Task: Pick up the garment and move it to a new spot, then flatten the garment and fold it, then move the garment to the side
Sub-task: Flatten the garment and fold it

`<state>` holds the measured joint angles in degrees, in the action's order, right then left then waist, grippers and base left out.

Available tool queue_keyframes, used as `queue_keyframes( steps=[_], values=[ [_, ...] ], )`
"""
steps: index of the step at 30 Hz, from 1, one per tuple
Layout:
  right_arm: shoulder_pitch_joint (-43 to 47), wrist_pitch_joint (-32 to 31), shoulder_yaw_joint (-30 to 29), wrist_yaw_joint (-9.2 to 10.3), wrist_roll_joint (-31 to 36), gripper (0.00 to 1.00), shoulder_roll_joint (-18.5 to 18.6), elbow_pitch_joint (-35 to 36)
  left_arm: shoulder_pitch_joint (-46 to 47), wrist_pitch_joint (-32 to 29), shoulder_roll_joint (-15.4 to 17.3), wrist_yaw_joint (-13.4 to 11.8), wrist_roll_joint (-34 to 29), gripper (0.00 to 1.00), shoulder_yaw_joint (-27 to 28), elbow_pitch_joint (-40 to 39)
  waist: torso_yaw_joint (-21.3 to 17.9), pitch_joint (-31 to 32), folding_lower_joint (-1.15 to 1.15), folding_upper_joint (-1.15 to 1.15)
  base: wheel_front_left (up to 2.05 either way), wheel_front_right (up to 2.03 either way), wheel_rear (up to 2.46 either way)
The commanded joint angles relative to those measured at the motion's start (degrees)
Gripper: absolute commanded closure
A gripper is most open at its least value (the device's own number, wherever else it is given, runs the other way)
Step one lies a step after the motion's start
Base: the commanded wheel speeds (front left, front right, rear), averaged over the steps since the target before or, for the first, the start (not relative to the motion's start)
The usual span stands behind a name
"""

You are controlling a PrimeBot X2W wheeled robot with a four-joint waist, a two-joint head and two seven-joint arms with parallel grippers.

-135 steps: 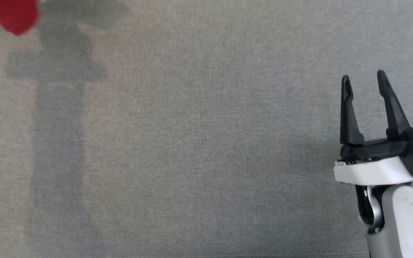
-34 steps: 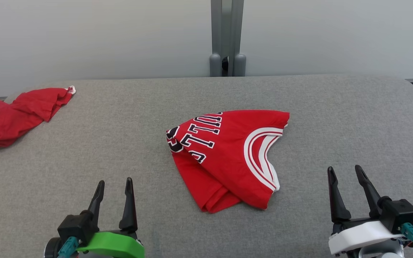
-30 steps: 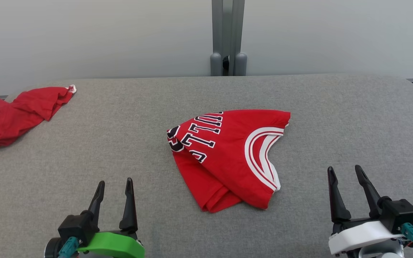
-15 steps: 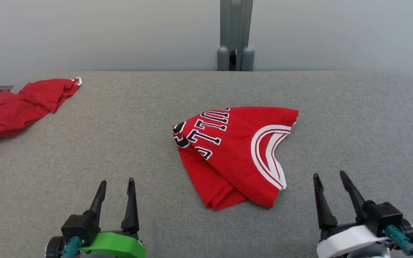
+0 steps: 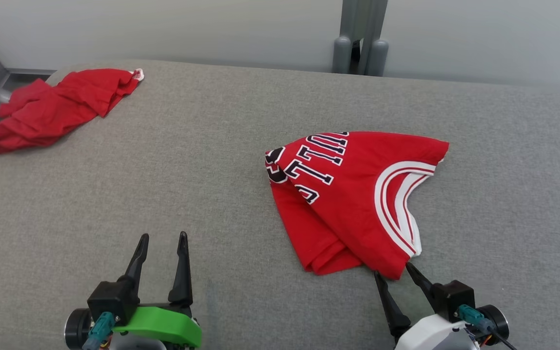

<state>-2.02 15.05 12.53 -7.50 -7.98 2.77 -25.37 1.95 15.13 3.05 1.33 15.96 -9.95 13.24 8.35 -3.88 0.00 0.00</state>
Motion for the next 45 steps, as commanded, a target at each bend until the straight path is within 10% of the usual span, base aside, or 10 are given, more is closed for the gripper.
queue_keyframes(
  steps=[1, 2, 5, 10, 29, 45],
  values=[
    [-1.22, 0.19, 0.11, 0.02, -0.19, 0.00, 0.21, -1.40, 1.18, 0.03, 0.01, 0.00, -0.76, 0.00, 0.01, -0.09, 2.20, -1.96, 0.00, 0.00, 0.00, 0.00, 0.00],
    [-2.17, 0.19, 0.17, 0.02, -0.16, 0.00, 0.20, -2.37, 1.31, 0.03, 0.01, 0.08, -0.88, 0.00, -0.05, -0.06, 2.62, -2.23, 0.00, 0.00, 0.00, 0.00, 0.00],
    [-4.38, 0.19, 0.12, 0.02, -0.64, 0.56, 0.21, -4.34, 1.61, 0.03, -0.03, 0.13, -0.81, 0.00, -0.05, 0.10, 3.39, -2.71, 0.00, 0.00, 0.00, 0.00, 0.00],
    [-6.72, 0.19, 0.71, 0.02, -1.39, 1.00, 0.21, -6.85, 1.71, 0.03, -0.07, 0.09, -0.65, 0.00, 0.18, 0.32, 3.69, -2.90, 0.00, 0.00, 0.00, 0.00, 0.00],
    [-15.01, 0.19, 2.47, 0.01, -0.79, 1.00, 0.19, 6.91, 2.29, 0.03, -0.15, 0.21, -0.42, 0.00, -0.66, 0.56, 4.40, -2.75, 0.00, 0.00, 0.00, 0.00, 0.00],
    [-40.49, 0.20, 17.21, 0.02, -5.08, 1.00, 0.23, -9.50, 4.18, 0.03, -0.15, -0.05, 1.20, 0.00, -3.99, -0.33, 15.18, -4.56, 0.00, 0.00, 0.00, 0.00, 0.00]
  ],
)
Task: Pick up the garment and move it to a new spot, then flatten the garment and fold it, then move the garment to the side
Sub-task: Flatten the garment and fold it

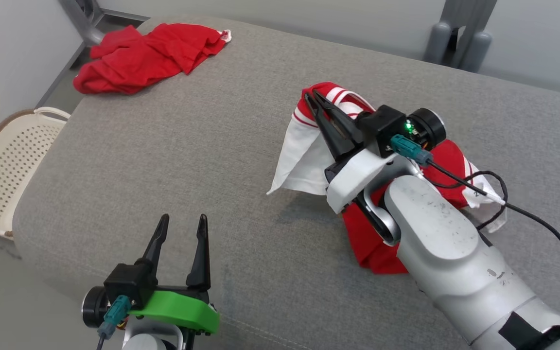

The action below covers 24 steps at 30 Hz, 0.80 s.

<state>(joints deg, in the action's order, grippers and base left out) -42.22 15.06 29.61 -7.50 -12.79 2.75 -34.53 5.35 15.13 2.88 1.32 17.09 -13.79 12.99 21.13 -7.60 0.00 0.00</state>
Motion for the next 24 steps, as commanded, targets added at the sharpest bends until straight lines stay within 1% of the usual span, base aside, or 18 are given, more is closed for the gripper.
queue_keyframes(
  steps=[1, 6, 7, 8, 12, 16, 20, 24],
  values=[
    [-1.22, 0.17, 1.42, 0.02, -0.94, 1.00, 0.25, -2.00, 0.87, 0.03, 0.02, -0.10, 0.30, 0.00, -0.36, -0.02, 2.88, -0.96, 0.00, 0.00, 0.00, 0.00, 0.00],
    [-4.56, 0.01, 6.89, 0.02, -5.27, 1.00, 0.27, -10.25, 1.32, 0.03, 0.02, -0.49, 1.33, 0.00, -1.89, 0.03, 5.08, -2.05, 0.00, 0.00, 0.00, 0.00, 0.00],
    [-4.98, 0.03, 8.14, 0.02, -5.85, 0.52, 0.25, -11.52, 1.36, 0.03, 0.02, -0.66, 1.50, 0.00, -2.09, 0.00, 5.27, -2.27, 0.00, 0.00, 0.00, 0.00, 0.00],
    [-5.34, 0.05, 8.94, 0.02, -6.20, 0.00, 0.21, -12.34, 1.36, 0.03, 0.02, -0.70, 1.64, 0.00, -2.23, -0.04, 5.38, -2.46, 0.00, 0.00, 0.00, 0.00, 0.00],
    [-6.58, 0.11, 12.95, 0.02, -8.13, 0.00, 0.24, -14.74, 1.42, 0.03, 0.02, -1.32, 2.04, 0.00, -2.28, -0.30, 4.94, -3.03, 0.00, 0.00, 0.00, 0.00, 0.00],
    [-7.32, 0.13, 15.35, 0.02, -10.01, 0.00, 0.25, -14.48, 1.09, 0.03, 0.01, -1.46, 1.96, 0.00, -1.87, -0.19, 2.93, -2.92, 0.00, 0.00, 0.00, 0.00, 0.00],
    [-7.91, 0.15, 13.69, 0.02, -9.23, 0.00, 0.24, -11.62, 1.18, 0.03, 0.02, -1.36, 1.17, 0.00, -1.38, -0.33, 0.04, -2.11, 0.00, 0.00, 0.00, 0.00, 0.00],
    [-6.50, 0.15, 9.38, 0.02, -6.46, 0.00, 0.19, -7.78, 0.97, 0.03, 0.03, -1.11, -0.06, 0.00, -0.32, -0.37, -3.42, -0.28, 0.00, 0.00, 0.00, 0.00, 0.00]
  ],
)
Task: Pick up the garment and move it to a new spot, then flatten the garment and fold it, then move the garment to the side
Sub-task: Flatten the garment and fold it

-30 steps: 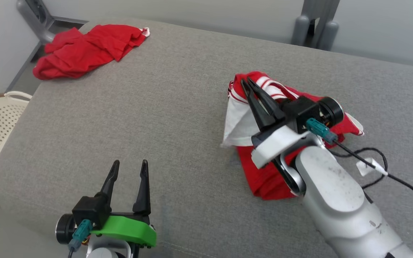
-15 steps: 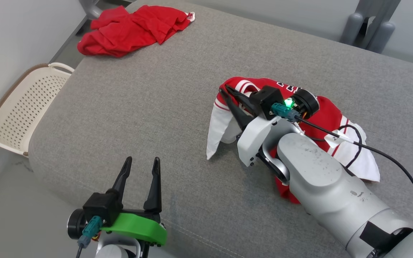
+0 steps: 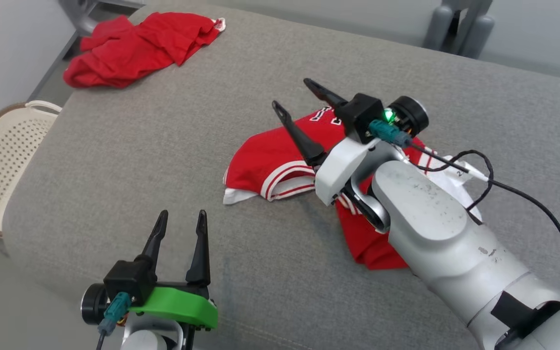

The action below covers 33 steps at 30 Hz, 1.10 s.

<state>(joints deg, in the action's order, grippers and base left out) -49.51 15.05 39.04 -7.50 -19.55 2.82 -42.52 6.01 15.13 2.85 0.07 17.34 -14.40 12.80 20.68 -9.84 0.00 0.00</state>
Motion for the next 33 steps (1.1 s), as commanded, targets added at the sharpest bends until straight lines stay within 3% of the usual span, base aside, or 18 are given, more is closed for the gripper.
queue_keyframes(
  steps=[1, 9, 17, 24, 33],
  values=[
    [1.85, 0.17, -1.92, 0.02, 1.39, 0.00, 0.15, 1.36, 0.25, 0.03, 0.07, 0.26, -0.62, 0.00, 0.52, -0.19, -3.82, 2.55, 0.00, 0.00, 0.00, 0.00, 0.00],
    [14.72, 0.17, -15.59, 0.02, 10.24, 0.00, 0.12, 10.82, -1.60, 0.03, 0.11, 0.66, -1.94, 0.00, 2.02, -0.04, -9.73, 6.52, 0.00, 0.00, 0.00, 0.00, 0.00],
    [30.72, 0.18, -25.71, 0.02, 16.70, 0.00, 0.10, 17.49, -2.52, 0.03, 0.11, 1.02, -2.33, 0.00, 2.78, -0.40, -11.87, 6.75, 0.00, 0.00, 0.00, 0.00, 0.00],
    [37.59, 0.18, -30.76, 0.02, 25.62, 0.00, 0.31, 15.61, -1.84, 0.03, 0.10, 1.21, -2.25, 0.00, 3.30, -0.51, -10.97, 4.89, 0.00, 0.00, 0.00, 0.00, 0.00],
    [34.86, 0.18, -33.82, 0.02, 32.21, 0.00, 0.54, 9.61, -0.58, 0.03, 0.08, 1.40, -2.39, 0.00, 3.49, -0.58, -9.49, 2.67, 0.00, 0.00, 0.00, 0.00, 0.00]
  ],
)
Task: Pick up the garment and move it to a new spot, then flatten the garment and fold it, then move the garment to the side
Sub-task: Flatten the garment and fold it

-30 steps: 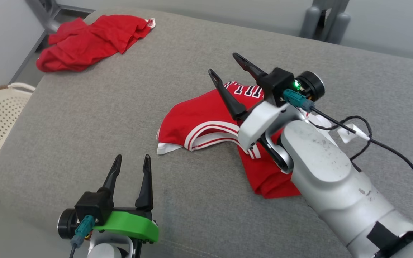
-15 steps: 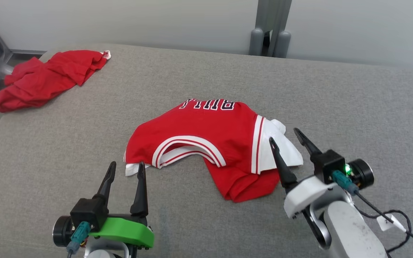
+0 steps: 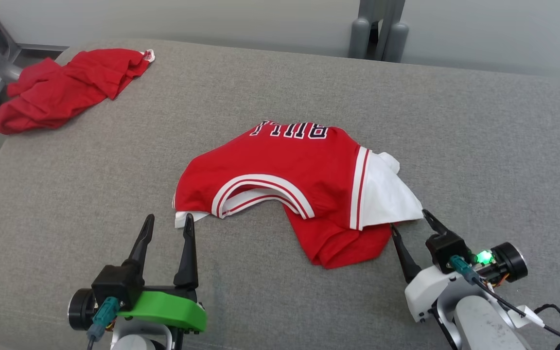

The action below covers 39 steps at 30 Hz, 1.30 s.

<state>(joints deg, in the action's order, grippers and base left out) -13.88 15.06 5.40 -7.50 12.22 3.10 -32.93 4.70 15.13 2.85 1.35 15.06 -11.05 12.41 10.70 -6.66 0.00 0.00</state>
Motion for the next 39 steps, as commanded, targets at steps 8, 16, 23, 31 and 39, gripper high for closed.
queue_keyframes(
  steps=[8, 16, 23, 31, 39],
  values=[
    [-3.61, 0.17, -1.19, 0.02, 0.89, 0.66, 0.08, -0.47, 1.18, 0.03, 0.09, 0.04, -0.16, 0.00, 0.22, 0.14, 1.58, -1.64, 0.00, 0.00, 0.00, 0.00, 0.00],
    [-1.82, 0.17, 1.02, 0.02, -1.35, 1.00, -0.08, 5.51, 0.75, 0.03, 0.08, -0.33, 0.01, 0.00, 0.43, 0.10, 1.41, -1.55, 0.00, 0.00, 0.00, 0.00, 0.00],
    [-4.06, 0.17, 4.24, 0.02, -3.33, 1.00, -0.11, 11.55, 0.65, 0.03, 0.07, -0.48, 0.39, 0.00, -0.03, 0.00, 0.77, -1.56, 0.00, 0.00, 0.00, 0.00, 0.00],
    [-16.98, 0.16, 8.38, 0.03, -2.85, 1.00, 3.64, 8.79, 2.33, 0.02, 0.08, -0.70, 1.88, 0.00, -2.35, -0.40, 4.04, -3.18, 0.00, 0.00, 0.00, 0.00, 0.00],
    [-34.64, -3.05, 11.65, 0.04, -3.92, 1.00, 8.34, -4.39, 3.99, 0.02, 0.07, -1.52, 4.65, 0.00, -5.61, -1.45, 11.38, -5.86, 0.00, 0.00, 0.00, 0.00, 0.00]
  ],
)
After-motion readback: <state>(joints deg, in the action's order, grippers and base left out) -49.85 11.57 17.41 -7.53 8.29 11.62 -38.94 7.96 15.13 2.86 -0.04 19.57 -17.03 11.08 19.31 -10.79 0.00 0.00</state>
